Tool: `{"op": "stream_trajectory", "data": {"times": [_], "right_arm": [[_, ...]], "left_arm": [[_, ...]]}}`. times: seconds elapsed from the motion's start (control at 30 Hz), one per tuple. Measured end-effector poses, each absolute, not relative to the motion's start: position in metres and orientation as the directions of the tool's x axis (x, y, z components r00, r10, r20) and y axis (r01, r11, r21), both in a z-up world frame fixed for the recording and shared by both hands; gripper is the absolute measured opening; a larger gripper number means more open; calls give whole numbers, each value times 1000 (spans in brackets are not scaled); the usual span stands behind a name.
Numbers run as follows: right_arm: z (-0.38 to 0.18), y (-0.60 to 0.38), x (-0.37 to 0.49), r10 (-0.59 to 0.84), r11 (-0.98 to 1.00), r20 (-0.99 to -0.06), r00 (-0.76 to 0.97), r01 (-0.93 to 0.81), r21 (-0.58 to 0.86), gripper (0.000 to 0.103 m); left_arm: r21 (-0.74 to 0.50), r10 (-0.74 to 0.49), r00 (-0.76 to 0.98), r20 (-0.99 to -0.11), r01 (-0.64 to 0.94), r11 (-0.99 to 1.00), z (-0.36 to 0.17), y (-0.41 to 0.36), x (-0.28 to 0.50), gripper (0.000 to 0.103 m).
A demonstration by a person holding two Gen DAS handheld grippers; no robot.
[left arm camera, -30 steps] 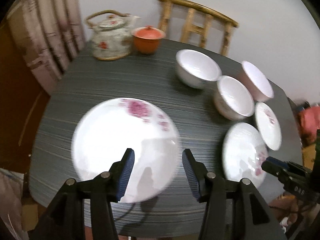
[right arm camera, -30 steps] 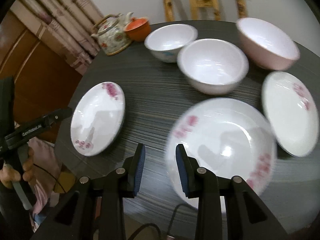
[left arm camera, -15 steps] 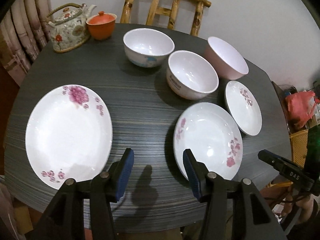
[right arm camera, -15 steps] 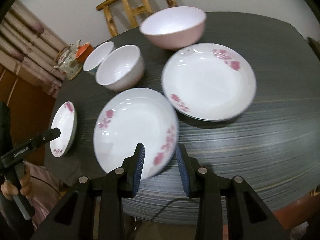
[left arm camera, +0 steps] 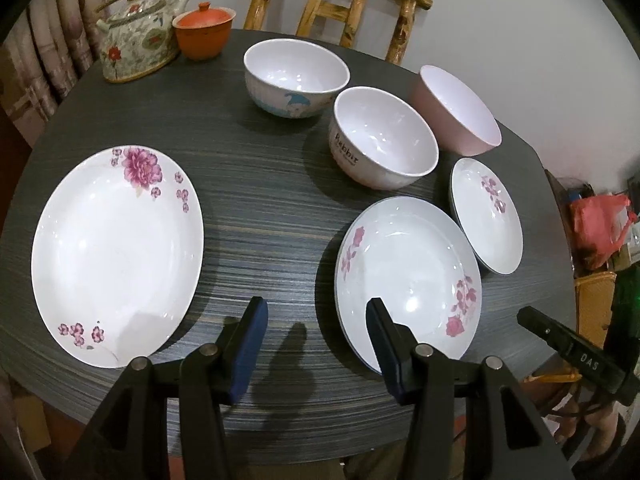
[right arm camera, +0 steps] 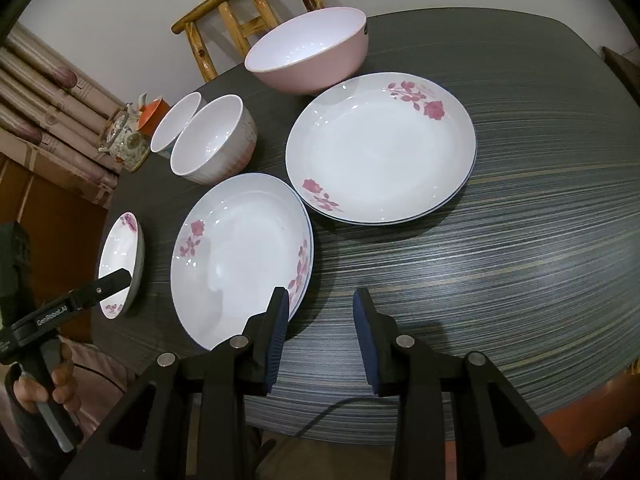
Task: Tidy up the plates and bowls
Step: 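Grasp the rim of a pink-blossom plate with the left tool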
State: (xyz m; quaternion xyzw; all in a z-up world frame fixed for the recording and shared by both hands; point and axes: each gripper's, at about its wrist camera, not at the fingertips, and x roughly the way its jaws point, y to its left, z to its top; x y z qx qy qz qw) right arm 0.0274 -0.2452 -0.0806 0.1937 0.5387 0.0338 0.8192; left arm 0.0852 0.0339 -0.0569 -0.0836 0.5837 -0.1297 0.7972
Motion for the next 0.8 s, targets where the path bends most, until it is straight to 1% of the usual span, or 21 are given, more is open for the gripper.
{"op": "stream_trajectory", "data": {"times": [0.07,0.13,0.3,0.4,0.8], "right_arm": [[-81,-246,27,263,924,-868,422,148,352,32],[-83,-248,28,270,922,-867,418,146,358,35],[-89,-246,36,280,924,-873,399,135,358,35],[-94,-244,42,305,916,-872,383,132,378,35],[-114,-234,72,312,923,-889,334,116,367,35]], "left_arm": [[-293,-308,284,-908,95,951,-59,37,87,53],[-302,-313,280,-908,82,950,-61,39,88,54],[-345,-345,262,-901,49,937,-69,38,97,54],[-341,-344,250,-905,58,938,-72,30,103,54],[-356,-357,193,-914,41,933,-99,14,118,54]]}}
